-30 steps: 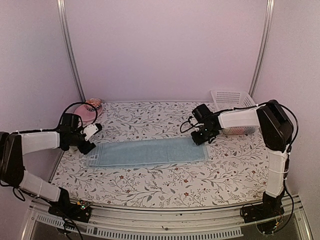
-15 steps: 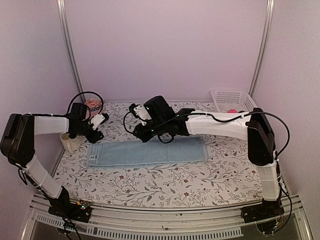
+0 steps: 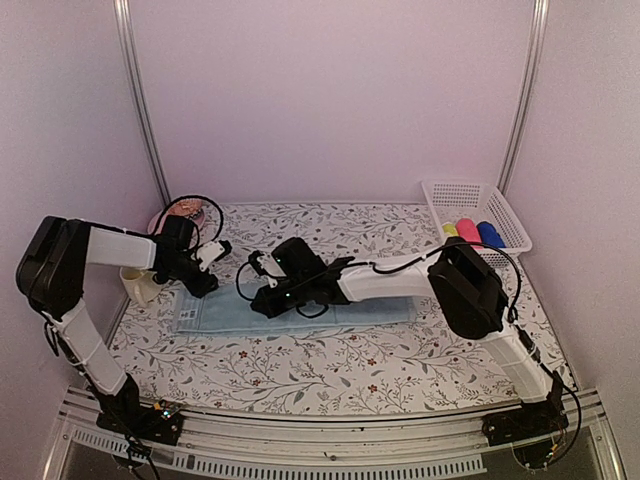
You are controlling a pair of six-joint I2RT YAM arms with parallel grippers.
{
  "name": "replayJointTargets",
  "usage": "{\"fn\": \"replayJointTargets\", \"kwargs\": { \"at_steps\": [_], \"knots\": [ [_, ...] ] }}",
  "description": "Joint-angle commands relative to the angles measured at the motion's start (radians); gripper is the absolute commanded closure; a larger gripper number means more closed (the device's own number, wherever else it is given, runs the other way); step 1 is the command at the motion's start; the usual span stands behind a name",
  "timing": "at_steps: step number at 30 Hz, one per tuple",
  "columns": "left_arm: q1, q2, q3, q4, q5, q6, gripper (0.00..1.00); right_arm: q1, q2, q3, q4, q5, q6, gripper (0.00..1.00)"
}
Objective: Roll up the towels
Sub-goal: Smooth out the towel at the center of the board.
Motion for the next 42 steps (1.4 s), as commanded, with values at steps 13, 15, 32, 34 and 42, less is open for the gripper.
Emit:
{"fn": "replayJointTargets", "kwargs": {
  "at_steps": [13,15,32,34,42],
  "knots": [
    [-0.035,0.044,-0.004,0.047,-0.099,-0.053,0.40,0.038,0.012,-0.084,0.055,-0.120,0.050,0.89],
    [-0.038,0.044,-0.011,0.049,-0.106,-0.051,0.40,0.038,0.010,-0.101,0.050,-0.109,0.057,0.90],
    [-0.044,0.025,-0.039,0.020,-0.165,-0.066,0.31,0.053,-0.071,-0.157,-0.046,-0.134,0.013,0.92],
    [-0.043,0.022,-0.040,0.018,-0.168,-0.068,0.31,0.053,-0.096,-0.174,-0.051,-0.103,0.010,0.90],
    [-0.042,-0.117,-0.035,-0.035,-0.122,-0.079,0.03,0.017,-0.430,-0.452,-0.048,0.113,0.037,0.62]
  ]
}}
